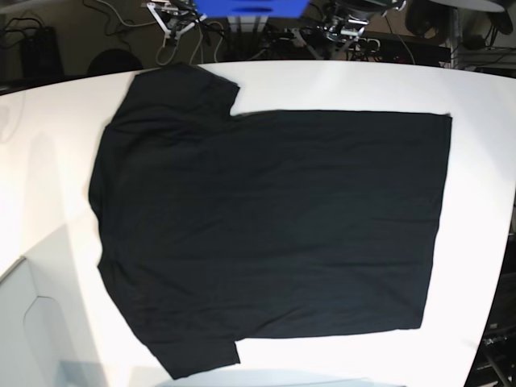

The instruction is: Fold the T-shirt properly

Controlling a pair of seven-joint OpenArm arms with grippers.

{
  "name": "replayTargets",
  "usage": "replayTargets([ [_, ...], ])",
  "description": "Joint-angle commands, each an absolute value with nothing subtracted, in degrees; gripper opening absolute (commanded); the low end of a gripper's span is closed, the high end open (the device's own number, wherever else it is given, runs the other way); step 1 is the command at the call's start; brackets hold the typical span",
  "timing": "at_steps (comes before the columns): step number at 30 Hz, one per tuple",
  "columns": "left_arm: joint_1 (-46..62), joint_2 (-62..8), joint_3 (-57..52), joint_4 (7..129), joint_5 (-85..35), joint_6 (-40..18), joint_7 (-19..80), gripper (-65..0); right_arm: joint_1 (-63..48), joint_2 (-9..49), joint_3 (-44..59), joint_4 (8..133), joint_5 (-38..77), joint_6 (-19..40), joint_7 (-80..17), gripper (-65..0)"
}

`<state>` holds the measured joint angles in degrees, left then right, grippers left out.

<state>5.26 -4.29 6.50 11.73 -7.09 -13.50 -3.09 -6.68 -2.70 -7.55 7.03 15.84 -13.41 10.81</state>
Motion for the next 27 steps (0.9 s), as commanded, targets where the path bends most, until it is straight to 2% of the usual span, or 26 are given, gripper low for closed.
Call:
replayTargets([
  [1,5.93,-4.53,6.64,11.91,-6.90,-13.93,-3.74,-64.9,-6.99,-2.95,-7.60,7.08,16.04,-14.73,11.38,-65.0],
  [27,6.99,-4.53,6.64,12.09,-6.90,-13.93,-3.74,-64.9,-8.48,-2.95,-7.60,7.08,16.04,-14.73,11.47,-65.0],
])
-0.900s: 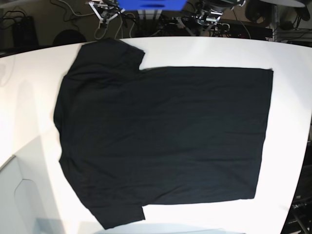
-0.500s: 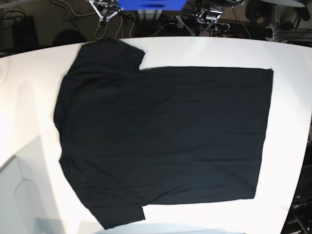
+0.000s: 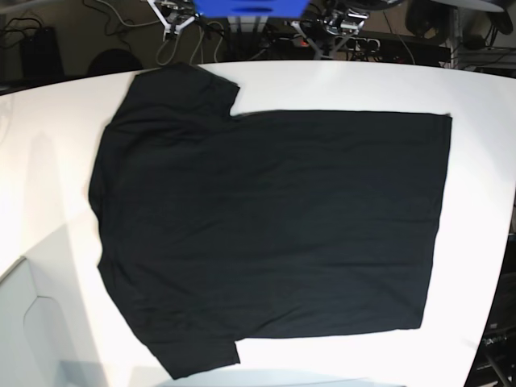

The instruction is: Fold the T-shirt properly

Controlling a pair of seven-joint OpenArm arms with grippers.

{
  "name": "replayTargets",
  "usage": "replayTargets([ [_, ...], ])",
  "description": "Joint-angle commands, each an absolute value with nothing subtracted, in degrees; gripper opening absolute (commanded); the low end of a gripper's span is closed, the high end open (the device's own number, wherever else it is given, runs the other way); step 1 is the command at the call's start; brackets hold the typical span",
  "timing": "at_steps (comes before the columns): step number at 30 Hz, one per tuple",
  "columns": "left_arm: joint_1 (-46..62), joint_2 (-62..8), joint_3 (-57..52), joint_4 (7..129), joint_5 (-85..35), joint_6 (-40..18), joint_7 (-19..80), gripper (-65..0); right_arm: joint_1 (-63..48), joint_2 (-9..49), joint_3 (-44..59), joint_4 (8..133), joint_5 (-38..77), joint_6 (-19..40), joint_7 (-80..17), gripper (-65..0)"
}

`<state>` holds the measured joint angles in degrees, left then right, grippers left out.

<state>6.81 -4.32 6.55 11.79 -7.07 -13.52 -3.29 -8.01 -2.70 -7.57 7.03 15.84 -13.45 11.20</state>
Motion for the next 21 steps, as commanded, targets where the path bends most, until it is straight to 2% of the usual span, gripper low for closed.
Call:
replayTargets([
  [1,7.08,-4.53,6.64,12.09,-6.90,-13.93,-3.74,-64.9,-8.48,-2.95,-7.60,7.08,16.04,-14.73,11.47,-65.0],
  [16,8.22,-4.88,6.20,12.70,-7.25,-13.93,-3.91,-65.0,-9.01,-2.86,-7.60,7.08,16.04,-14.73,11.47,-65.0],
  [21,11.82,-6.29,6.11,16.66,-7.34,-13.93,-8.84,-65.0,-11.30,-2.86,-7.34,7.16,16.04,-14.73,14.37,-65.0],
])
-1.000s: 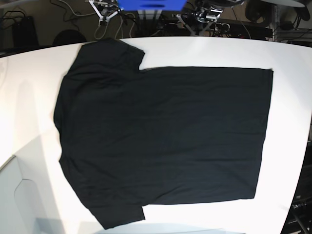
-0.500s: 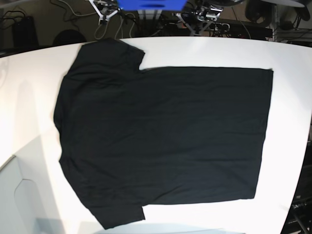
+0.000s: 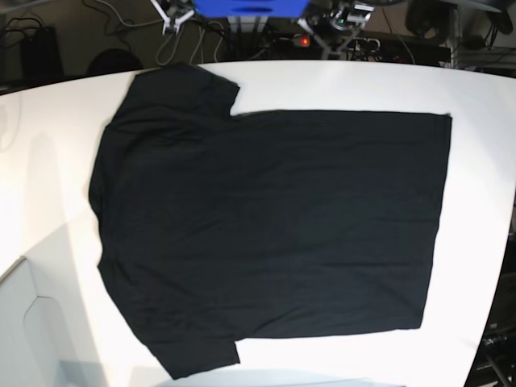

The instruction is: Fold the T-shirt properly

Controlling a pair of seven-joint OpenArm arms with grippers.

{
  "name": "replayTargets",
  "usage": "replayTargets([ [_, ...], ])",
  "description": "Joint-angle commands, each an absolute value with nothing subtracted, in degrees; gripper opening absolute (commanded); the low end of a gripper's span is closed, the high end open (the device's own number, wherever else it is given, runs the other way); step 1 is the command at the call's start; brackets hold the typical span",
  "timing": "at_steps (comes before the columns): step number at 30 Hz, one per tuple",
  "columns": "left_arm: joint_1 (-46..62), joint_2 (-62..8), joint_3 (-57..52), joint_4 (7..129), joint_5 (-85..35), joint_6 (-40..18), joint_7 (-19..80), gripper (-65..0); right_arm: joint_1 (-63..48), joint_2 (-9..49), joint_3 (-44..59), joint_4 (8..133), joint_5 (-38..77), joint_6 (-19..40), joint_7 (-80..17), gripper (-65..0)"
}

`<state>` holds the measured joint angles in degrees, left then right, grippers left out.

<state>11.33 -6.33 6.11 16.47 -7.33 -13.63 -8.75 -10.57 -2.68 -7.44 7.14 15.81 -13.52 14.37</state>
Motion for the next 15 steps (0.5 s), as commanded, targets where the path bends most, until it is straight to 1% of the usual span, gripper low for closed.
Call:
replayTargets([
  [1,12.35,-6.29,6.11,16.66,-7.34,-13.93,-9.71,-65.0,-11.91,-2.86,-7.25,7.16,16.04,-14.73,15.87,-65.0],
  [5,14.11,-6.37,6.11,16.92,-7.34,-13.93,-11.91,-65.0,-14.46,-3.03,-7.25,7.16,16.04,-14.73,21.32,-65.0],
  [11,16.75,-6.37,6.20,17.01,-7.34,-14.02,-15.34,-65.0,-17.98,-3.12,-7.52,7.16,16.04,-14.73,25.71,-65.0],
  [15,18.33,-7.25,6.20,17.01,-7.34,-14.02,-18.95,-65.0,-20.35,-2.86,-7.34,7.16,16.04,-14.81,30.55,-65.0],
])
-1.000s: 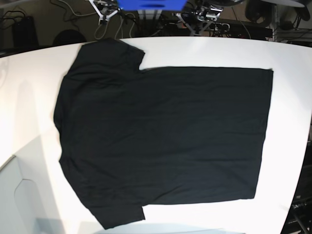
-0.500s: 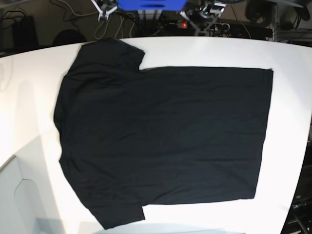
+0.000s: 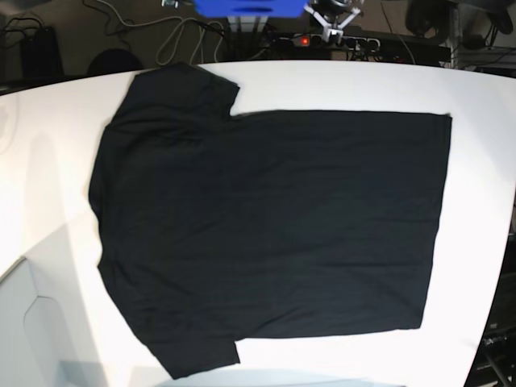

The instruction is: Fold the T-shirt properly

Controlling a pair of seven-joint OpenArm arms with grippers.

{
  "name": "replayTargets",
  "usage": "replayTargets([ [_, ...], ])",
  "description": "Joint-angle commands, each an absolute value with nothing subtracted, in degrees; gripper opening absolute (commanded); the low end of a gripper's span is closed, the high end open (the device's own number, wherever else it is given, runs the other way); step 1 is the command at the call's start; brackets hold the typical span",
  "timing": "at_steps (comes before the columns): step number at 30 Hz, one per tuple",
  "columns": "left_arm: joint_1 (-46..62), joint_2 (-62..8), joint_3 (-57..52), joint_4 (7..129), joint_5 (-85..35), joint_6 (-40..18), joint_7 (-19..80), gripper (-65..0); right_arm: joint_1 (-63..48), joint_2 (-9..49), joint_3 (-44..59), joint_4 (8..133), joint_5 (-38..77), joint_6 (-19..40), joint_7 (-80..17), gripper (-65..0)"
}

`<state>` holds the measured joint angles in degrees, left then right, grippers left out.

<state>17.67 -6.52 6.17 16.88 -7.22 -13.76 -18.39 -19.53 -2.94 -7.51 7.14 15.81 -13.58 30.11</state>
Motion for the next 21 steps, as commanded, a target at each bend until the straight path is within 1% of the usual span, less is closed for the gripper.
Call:
replayTargets([
  [1,18.68,-7.60,6.11,17.10,-7.34,-14.02,-19.82,-65.0,-20.97,-2.86,-7.34,7.16,16.04,-14.81,31.96,-65.0],
  [6,21.67,-8.31,6.46,19.21,-7.34,-14.02,-24.66,-65.0,-23.43,-1.89,-7.34,7.16,16.04,-14.81,38.99,-65.0],
  [15,34.07,-12.18,6.64,42.15,-7.16,-14.11,-25.54,-65.0,-29.23,-1.71,-7.52,7.16,16.04,-14.90,58.15,-65.0],
  [21,38.73,-13.67,6.64,49.71,-7.25,-14.11,-25.80,-65.0,-32.40,-1.63,-7.60,7.16,16.04,-14.90,70.73,-65.0],
])
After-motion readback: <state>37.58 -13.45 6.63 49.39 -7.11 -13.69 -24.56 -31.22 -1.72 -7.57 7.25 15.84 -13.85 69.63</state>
